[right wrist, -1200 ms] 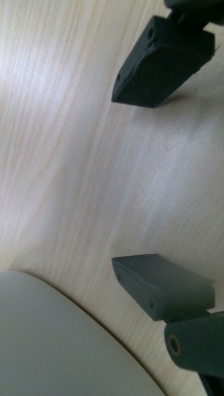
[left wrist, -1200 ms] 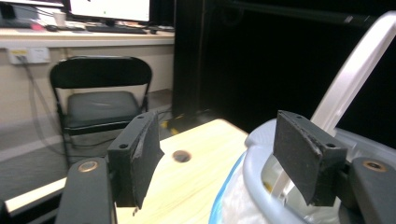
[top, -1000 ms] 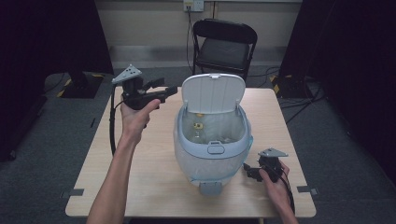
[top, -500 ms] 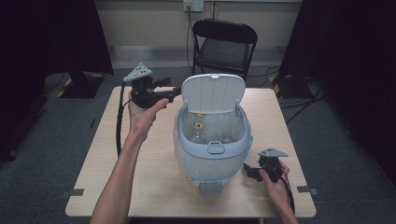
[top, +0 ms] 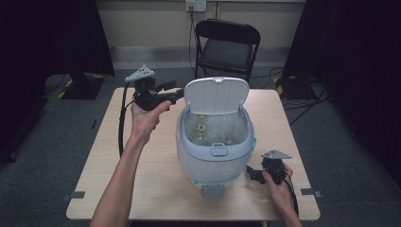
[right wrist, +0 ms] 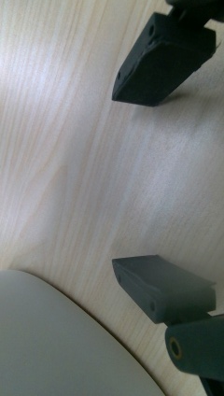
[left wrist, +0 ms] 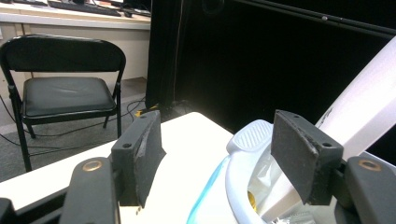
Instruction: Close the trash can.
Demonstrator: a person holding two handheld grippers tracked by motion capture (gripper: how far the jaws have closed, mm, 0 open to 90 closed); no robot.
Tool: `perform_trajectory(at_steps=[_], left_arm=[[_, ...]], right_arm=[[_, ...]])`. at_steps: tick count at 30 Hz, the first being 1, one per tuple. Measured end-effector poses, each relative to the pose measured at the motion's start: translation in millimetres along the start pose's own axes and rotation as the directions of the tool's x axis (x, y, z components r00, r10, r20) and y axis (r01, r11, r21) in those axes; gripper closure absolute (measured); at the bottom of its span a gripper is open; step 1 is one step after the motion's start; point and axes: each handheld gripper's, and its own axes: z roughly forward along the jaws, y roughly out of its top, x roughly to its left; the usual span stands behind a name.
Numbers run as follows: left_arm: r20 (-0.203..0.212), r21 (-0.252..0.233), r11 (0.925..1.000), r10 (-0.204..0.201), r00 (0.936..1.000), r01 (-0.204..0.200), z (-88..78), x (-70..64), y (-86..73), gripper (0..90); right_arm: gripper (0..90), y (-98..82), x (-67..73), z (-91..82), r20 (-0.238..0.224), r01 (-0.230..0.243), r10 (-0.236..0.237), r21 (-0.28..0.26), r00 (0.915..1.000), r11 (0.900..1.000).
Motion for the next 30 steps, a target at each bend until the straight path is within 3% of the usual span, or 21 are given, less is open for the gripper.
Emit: perform_trajectory(at_steps=[5,10,23,30], left_arm=[[0.011,0.007,0.9998,0.018,0.9998,-0.018,-0.5,-5.8,-0.4,33.4],[0.006,0.022,0.9972,0.071,0.9974,-0.071,-3.9,-13.9,-0.6,32.2],[0.016,-0.008,0.9968,0.080,0.9967,-0.079,-13.0,-26.3,-8.2,31.5],[0.047,-0.002,0.9948,0.102,0.9937,-0.102,-9.3,-35.3,-14.1,29.1]], right_arm=[[15.2,0.0,0.0,0.0,0.000,0.000,0.000,0.001,1.0000,1.000],[15.2,0.0,0.0,0.0,0.000,0.000,0.000,0.001,1.0000,1.000],[15.2,0.0,0.1,0.0,-0.001,-0.001,0.001,0.000,1.0000,1.000],[15.2,0.0,0.1,0.0,-0.001,-0.001,0.001,0.000,1.0000,1.000]])
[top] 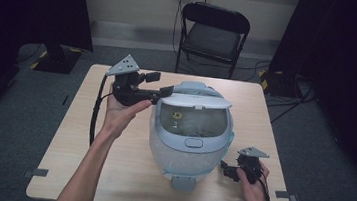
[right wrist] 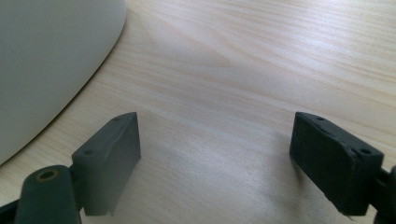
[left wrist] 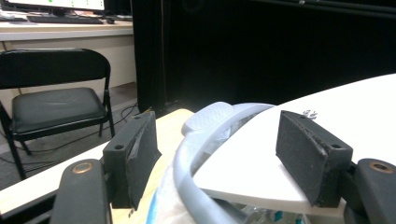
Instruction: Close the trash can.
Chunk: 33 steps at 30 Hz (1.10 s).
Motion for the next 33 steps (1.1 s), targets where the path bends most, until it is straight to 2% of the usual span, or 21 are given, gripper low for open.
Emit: perform_trajectory(at_steps=[1,2,8,11,13,17,19,22,25,27,31,33], left_arm=[[0.007,0.005,1.0000,0.008,0.9999,-0.008,-0.4,-0.8,-0.7,29.2],[0.010,-0.007,1.0000,-0.004,0.9999,0.004,0.3,-2.6,-1.6,29.2],[0.033,0.014,0.9999,-0.009,0.9994,0.008,-0.2,-4.3,-2.8,25.6],[0.062,0.019,0.9994,-0.031,0.9976,0.030,2.1,-7.5,-4.8,23.7],[0.065,0.017,0.9992,-0.038,0.9972,0.037,3.0,-8.0,-5.4,23.0],[0.073,0.025,0.9994,-0.027,0.9970,0.025,5.8,-14.7,-8.5,22.4],[0.082,0.028,0.9996,-0.009,0.9966,0.006,7.1,-19.8,-9.2,22.3],[0.101,0.027,0.9996,-0.009,0.9949,0.007,9.0,-27.6,-9.4,22.3],[0.095,0.022,0.9995,0.018,0.9953,-0.021,9.9,-34.7,-11.5,22.2],[0.094,0.015,0.9998,0.013,0.9955,-0.014,10.9,-38.0,-14.9,21.5],[0.100,0.028,0.9992,0.024,0.9947,-0.027,11.8,-41.2,-18.2,20.3],[0.101,0.038,0.9979,0.049,0.9936,-0.053,12.0,-45.8,-20.3,19.9]], right_arm=[[15.2,0.0,0.0,0.0,0.000,0.000,0.000,0.000,1.0000,1.000],[15.2,0.0,0.0,0.0,0.000,0.000,0.000,0.000,1.0000,1.000],[15.2,0.0,0.0,0.0,0.000,0.000,0.000,0.000,1.0000,1.000],[15.2,0.0,-0.1,0.0,0.000,0.001,-0.001,0.000,1.0000,1.000],[15.2,0.0,-0.1,0.0,0.000,0.000,0.000,0.000,1.0000,1.000],[15.2,0.0,0.0,0.0,0.000,0.000,0.000,0.000,1.0000,1.000],[15.2,0.0,-0.1,0.0,0.000,0.001,-0.001,0.000,1.0000,1.000],[15.2,-0.1,0.0,0.0,0.000,0.001,-0.001,-0.001,1.0000,1.000],[15.2,0.0,0.0,0.0,0.000,0.000,0.000,0.000,1.0000,1.000],[15.2,0.0,0.0,0.0,0.000,0.001,-0.001,0.000,1.0000,1.000],[15.2,0.0,0.0,0.0,0.000,0.000,0.000,0.000,1.0000,1.000],[15.2,0.0,0.0,0.0,0.000,0.000,0.000,0.000,1.0000,1.000]])
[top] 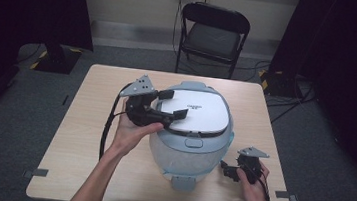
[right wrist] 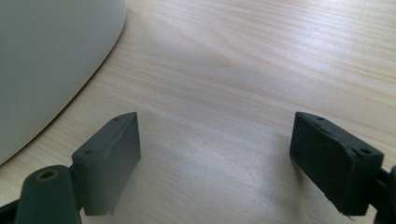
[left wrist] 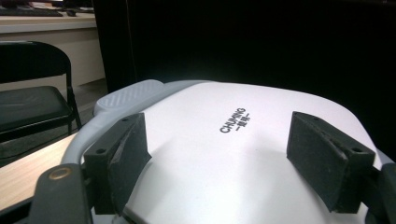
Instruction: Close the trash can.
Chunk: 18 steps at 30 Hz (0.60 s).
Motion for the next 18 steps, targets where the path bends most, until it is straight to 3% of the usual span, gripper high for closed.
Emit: perform_trajectory(at_steps=[4,9,12,15,18], left_arm=[[0.006,0.019,0.9994,0.028,0.9996,-0.028,2.8,-5.9,-0.8,17.5],[-0.022,0.049,0.9973,0.057,0.9981,-0.055,3.9,-15.1,0.0,15.7],[-0.013,0.052,0.9966,0.065,0.9978,-0.064,4.8,-18.5,0.2,15.0],[0.025,0.057,0.9946,0.085,0.9960,-0.087,7.6,-23.8,0.6,14.6],[0.024,0.059,0.9936,0.095,0.9952,-0.096,8.2,-25.7,0.7,14.6]], right_arm=[[15.2,0.0,0.0,0.0,0.000,0.000,0.000,0.000,1.0000,1.000],[15.2,0.0,0.0,0.0,0.000,0.000,0.000,0.000,1.0000,1.000],[15.2,0.0,0.0,0.0,0.000,0.000,0.000,0.000,1.0000,1.000],[15.2,0.0,0.0,0.0,0.000,0.000,0.000,0.000,1.0000,1.000],[15.2,-0.1,0.0,0.0,0.000,0.000,0.000,0.000,1.0000,1.000]])
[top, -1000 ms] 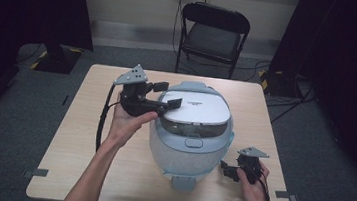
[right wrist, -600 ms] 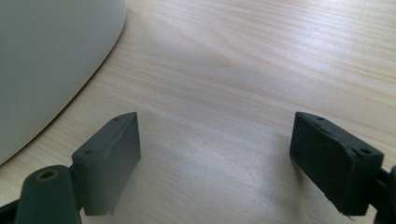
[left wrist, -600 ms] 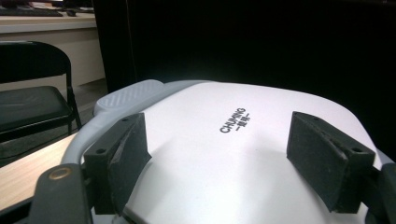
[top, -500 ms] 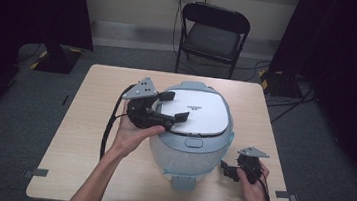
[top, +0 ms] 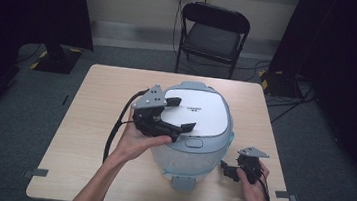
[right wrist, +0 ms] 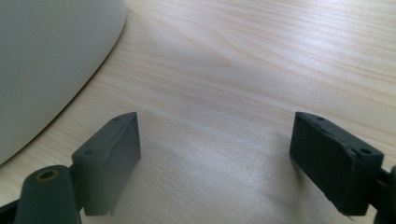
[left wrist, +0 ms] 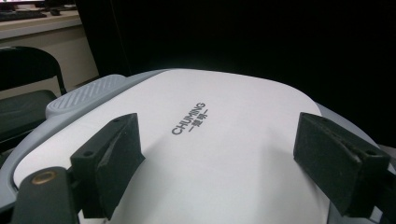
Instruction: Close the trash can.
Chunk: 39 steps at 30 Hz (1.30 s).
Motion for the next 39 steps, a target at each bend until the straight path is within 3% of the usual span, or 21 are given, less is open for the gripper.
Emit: perform_trajectory(at_steps=[15,16,17,29,33,39], left_arm=[[-0.025,0.043,0.9991,0.005,0.9997,-0.004,-0.5,-4.0,4.4,15.7],[-0.029,0.049,0.9988,0.008,0.9996,-0.007,-0.6,-4.2,5.0,15.7],[-0.040,0.064,0.9971,0.043,0.9983,-0.041,-0.3,-6.6,5.1,16.4],[-0.004,0.027,0.9988,0.040,0.9992,-0.040,-1.6,-7.5,0.8,18.4],[0.003,0.006,0.9997,0.022,0.9997,-0.022,-2.8,-3.9,-1.6,15.6],[-0.045,-0.030,0.9989,-0.037,0.9983,0.036,-11.4,8.2,-5.3,15.9]], right_arm=[[15.2,-0.2,0.3,-0.1,0.003,-0.002,0.002,-0.001,1.0000,1.000],[15.2,-0.1,0.3,0.0,0.003,-0.002,0.002,-0.001,1.0000,1.000],[15.2,-0.2,0.2,-0.1,0.002,-0.002,0.002,-0.001,1.0000,1.000],[15.2,0.0,0.3,0.0,0.003,-0.002,0.002,-0.001,1.0000,1.000],[15.2,0.0,0.2,0.0,0.002,-0.002,0.002,0.000,1.0000,1.000],[15.2,0.0,0.3,0.0,0.003,-0.002,0.002,-0.001,1.0000,1.000]])
